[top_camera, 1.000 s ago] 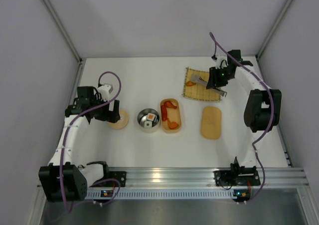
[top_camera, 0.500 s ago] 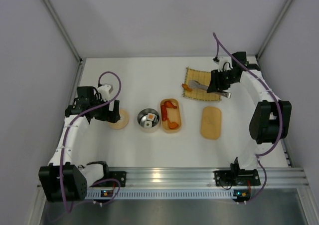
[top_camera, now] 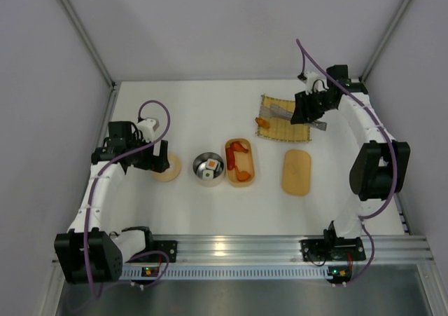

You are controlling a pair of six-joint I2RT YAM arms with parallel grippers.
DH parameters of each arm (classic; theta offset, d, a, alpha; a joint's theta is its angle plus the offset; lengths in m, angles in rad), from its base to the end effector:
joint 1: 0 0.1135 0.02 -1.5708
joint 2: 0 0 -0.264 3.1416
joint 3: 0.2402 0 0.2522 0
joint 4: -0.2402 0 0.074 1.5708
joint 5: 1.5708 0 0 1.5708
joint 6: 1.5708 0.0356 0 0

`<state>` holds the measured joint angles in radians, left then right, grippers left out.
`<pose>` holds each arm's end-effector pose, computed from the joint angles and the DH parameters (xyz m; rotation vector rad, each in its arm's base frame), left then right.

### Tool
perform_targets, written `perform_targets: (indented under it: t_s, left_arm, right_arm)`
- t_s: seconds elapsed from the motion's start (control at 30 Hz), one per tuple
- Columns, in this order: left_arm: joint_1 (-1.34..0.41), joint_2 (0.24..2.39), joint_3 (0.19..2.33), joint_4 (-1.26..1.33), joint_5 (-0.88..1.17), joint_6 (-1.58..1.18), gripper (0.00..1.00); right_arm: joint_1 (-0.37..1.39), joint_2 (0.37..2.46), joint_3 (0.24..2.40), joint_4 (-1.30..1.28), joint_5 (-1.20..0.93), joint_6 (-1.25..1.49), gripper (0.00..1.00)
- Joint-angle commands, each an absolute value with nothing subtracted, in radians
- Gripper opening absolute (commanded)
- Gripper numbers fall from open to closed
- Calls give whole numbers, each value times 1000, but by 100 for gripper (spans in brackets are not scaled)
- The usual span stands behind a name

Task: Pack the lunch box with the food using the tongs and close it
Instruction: Pick up the fake food from the plate.

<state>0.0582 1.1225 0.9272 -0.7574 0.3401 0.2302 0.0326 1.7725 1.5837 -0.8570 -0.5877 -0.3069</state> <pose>0.2202 0.0009 0.2751 0.3468 2.4472 -0.3061 0.3759 0.0320 0.2954 -0.6160 2.4036 0.6505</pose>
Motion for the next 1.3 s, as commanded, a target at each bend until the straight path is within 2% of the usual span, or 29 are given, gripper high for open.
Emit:
perform_targets:
  t_s: [0.0, 0.97, 1.27]
  left_arm:
    - [63, 1129, 963, -742, 353, 225, 98]
    - [63, 1135, 953, -733, 344, 225, 98]
    - [63, 1132, 953, -732, 344, 225, 98]
  right_arm:
    - [46, 1804, 1652, -881, -577, -386, 47]
    - [178, 1896, 1661, -825, -396, -488, 46]
    - [175, 1885, 1618, -816, -354, -499, 29]
